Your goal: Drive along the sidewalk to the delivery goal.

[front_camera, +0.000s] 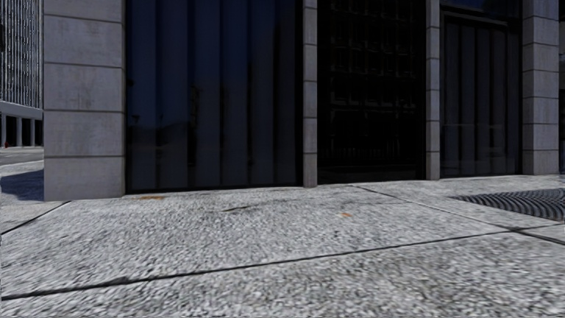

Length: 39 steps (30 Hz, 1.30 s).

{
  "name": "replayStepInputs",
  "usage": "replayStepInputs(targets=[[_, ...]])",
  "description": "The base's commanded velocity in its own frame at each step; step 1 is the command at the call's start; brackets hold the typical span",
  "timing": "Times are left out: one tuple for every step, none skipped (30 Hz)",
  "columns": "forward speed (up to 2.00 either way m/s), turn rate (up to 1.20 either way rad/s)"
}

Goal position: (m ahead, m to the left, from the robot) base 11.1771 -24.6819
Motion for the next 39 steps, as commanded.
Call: replayStepInputs(targets=[[1.59, -0.43], [1.59, -0.43], [1.59, -0.43], [1.59, -0.43], [1.59, -0.43], [1.59, -0.43], [1.59, -0.43], [1.59, -0.43], [1.59, -0.43], [1.59, -0.43], [1.59, -0.43], [1.59, -0.43], [1.59, -0.44], [1.56, -0.44], [1.55, -0.45], [1.55, -0.45], [1.54, -0.46], [1.53, -0.47], [1.53, -0.47], [1.53, -0.48], [1.53, -0.5], [1.53, -0.51], [1.53, -0.51], [1.53, -0.52], [1.53, -0.52], [1.52, -0.53], [1.52, -0.53], [1.52, -0.57], [1.52, -0.59], [1.52, -0.6], [1.52, -0.6], [1.52, -0.61], [1.51, -0.61], [1.5, -0.61], [1.5, -0.61], [1.5, -0.61], [1.5, -0.61], [1.5, -0.61], [1.5, -0.61]])
